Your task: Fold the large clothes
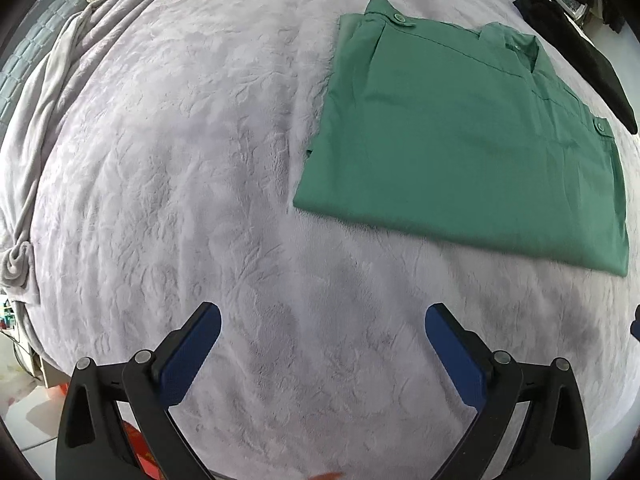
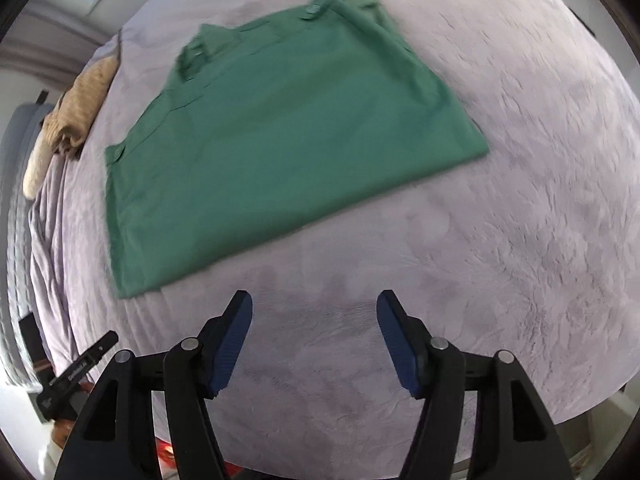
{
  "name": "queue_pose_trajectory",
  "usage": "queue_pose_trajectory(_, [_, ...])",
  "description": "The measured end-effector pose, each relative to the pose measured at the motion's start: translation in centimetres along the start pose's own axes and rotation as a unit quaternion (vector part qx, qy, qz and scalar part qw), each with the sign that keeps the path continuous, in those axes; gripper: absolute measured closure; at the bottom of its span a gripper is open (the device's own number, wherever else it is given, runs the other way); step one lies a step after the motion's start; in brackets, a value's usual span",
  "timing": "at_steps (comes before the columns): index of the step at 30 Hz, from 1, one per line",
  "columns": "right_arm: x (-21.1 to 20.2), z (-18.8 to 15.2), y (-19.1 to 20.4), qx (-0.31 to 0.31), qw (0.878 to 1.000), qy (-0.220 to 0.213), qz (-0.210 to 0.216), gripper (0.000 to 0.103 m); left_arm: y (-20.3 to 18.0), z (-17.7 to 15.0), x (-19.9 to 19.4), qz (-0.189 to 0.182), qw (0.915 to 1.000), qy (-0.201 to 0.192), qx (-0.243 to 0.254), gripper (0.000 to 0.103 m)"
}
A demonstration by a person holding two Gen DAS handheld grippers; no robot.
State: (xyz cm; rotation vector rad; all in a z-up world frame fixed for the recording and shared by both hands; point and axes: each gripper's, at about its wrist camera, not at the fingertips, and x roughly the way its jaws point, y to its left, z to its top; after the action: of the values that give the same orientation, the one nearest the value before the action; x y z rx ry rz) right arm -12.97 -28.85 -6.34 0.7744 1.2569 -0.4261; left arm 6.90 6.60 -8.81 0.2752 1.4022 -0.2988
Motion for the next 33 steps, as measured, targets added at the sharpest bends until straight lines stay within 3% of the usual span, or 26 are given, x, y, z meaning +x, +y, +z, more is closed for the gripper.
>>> queue_pose_trajectory(3, [-0.3,-0.3,1.2,-0.012,1.000,0.003,0.006,0.034,0.1,-0.4,-0.3,-0.007,1.0000,0.001,0.003,0.001])
queue_pose_trajectory(6, [-0.6,-0.6,2.2,-0.021,1.000,0.002,0.013,0.019,0.4,-1.0,-0.9,-0.011,0.9999,0.001,0.008,0.001])
queue_pose_trajectory(9, [-0.8,-1.0,3.4,-0.031,0.999,-0.003,0.018,0.015,0.6,-1.5,-1.6,-0.013,0.9998,-0.006,0.015,0.001])
queue_pose_trajectory(10, [-0.9,-1.1,3.6,-0.032,0.999,-0.004,0.018,0.004,0.7,-1.5,-1.9,-0.013,0.9997,-0.008,0.018,0.001])
queue_pose_trajectory(11, [-0.9,-1.2,3.8,-0.034,0.999,-0.009,0.021,0.001,0.7,-1.6,-2.1,-0.012,0.9996,-0.010,0.021,0.001])
queue_pose_trajectory(16, [-0.4,-1.4,5.1,-0.039,0.999,0.003,0.025,0.000,0.9,-1.9,-2.5,-0.014,0.9994,-0.014,0.029,0.001])
queue_pose_trajectory(26, [2.4,-3.1,5.8,-0.003,0.996,0.080,0.040,0.000,1.7,-1.6,-2.3,-0.023,0.9993,-0.013,0.026,0.001])
queue_pose_trajectory(33, [3.0,-3.6,5.5,0.012,0.995,0.097,0.036,0.000,2.5,-1.3,-1.4,-0.032,0.9994,-0.005,0.014,0.001])
